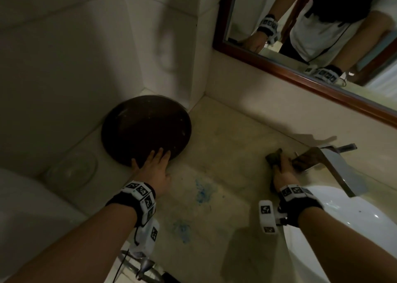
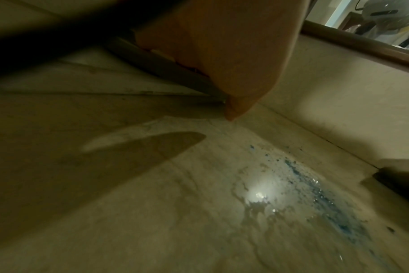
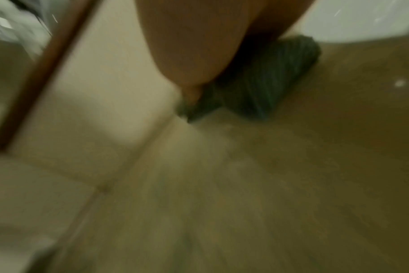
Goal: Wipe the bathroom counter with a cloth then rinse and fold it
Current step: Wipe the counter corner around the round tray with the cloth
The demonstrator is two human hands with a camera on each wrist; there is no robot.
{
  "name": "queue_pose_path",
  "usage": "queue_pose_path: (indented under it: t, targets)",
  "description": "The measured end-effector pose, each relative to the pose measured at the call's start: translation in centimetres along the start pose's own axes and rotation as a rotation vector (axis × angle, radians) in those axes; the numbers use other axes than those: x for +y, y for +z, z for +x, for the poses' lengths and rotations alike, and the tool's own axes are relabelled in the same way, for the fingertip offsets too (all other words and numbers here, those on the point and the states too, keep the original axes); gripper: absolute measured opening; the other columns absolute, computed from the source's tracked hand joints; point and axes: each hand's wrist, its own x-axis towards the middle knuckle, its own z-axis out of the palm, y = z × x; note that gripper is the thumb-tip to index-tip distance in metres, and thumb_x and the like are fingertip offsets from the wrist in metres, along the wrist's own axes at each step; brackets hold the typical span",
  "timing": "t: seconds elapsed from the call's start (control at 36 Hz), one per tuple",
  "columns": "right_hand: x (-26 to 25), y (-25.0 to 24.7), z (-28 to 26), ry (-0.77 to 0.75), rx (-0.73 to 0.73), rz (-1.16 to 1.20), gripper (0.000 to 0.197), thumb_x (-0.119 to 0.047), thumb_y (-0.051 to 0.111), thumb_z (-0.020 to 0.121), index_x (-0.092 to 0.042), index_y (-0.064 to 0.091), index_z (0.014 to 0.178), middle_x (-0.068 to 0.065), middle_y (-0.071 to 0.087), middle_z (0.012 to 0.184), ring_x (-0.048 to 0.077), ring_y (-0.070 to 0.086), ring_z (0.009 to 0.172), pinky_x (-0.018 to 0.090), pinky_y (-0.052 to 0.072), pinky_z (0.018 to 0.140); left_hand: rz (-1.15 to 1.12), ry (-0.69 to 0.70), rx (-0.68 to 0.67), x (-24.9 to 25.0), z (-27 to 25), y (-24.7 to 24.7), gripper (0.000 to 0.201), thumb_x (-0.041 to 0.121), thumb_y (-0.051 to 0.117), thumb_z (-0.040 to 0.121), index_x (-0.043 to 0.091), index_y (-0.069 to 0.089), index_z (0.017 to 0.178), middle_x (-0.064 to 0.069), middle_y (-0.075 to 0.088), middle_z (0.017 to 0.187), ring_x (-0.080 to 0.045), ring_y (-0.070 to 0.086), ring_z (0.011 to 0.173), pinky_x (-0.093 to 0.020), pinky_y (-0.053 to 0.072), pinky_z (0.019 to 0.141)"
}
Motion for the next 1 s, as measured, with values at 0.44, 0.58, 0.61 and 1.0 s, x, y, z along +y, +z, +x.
queue_pose_path:
  t: [0.44,0.58,0.61,1.0]
  targets:
    - [-4.6,8.5,-5.9,-0.689,-0.324,-0.348,0.065,-0.008,0.037,0.093,-0.041,0.019,0.147,-0.018,0.003,0.158,0.009,0.003,0.147,0.039,0.006,0.121,-0.024,-0.004,-0.032,0.0,0.4,-0.2,0.063,0.032,0.034,0.097,0.031,0.003,0.151,0.009,-0.004,0.160,-0.015,0.000,0.147,-0.062,0.003,0.114]
    - [-3.8,7.8,-7.1,-0.783,-0.421,-0.246,0.065,0.005,0.034,0.091,-0.037,0.039,0.139,-0.017,0.025,0.153,0.010,0.020,0.144,0.040,0.015,0.120,0.000,0.007,-0.025,-0.4,0.7,-0.3,0.067,0.022,0.039,0.095,0.032,0.004,0.151,0.009,-0.003,0.160,-0.015,0.003,0.147,-0.060,0.010,0.114]
    - [-3.6,7.5,-7.1,-0.793,-0.429,-0.217,0.060,0.005,0.034,0.092,-0.033,0.044,0.137,-0.016,0.030,0.151,0.011,0.024,0.142,0.038,0.018,0.119,0.005,0.005,-0.019,-0.5,0.7,-0.3,0.067,0.020,0.039,0.096,0.032,0.005,0.151,0.010,-0.003,0.160,-0.015,0.004,0.147,-0.060,0.011,0.114]
    - [-2.6,1.4,0.8,-0.105,-0.032,0.019,0.057,-0.006,0.034,0.096,-0.035,0.027,0.145,0.014,0.036,0.147,0.036,0.043,0.129,0.043,0.040,0.105,0.003,-0.004,0.032,-1.7,1.4,-0.6,0.065,0.014,0.039,0.094,0.039,0.014,0.149,0.003,0.001,0.160,-0.024,0.009,0.145,-0.056,0.017,0.113]
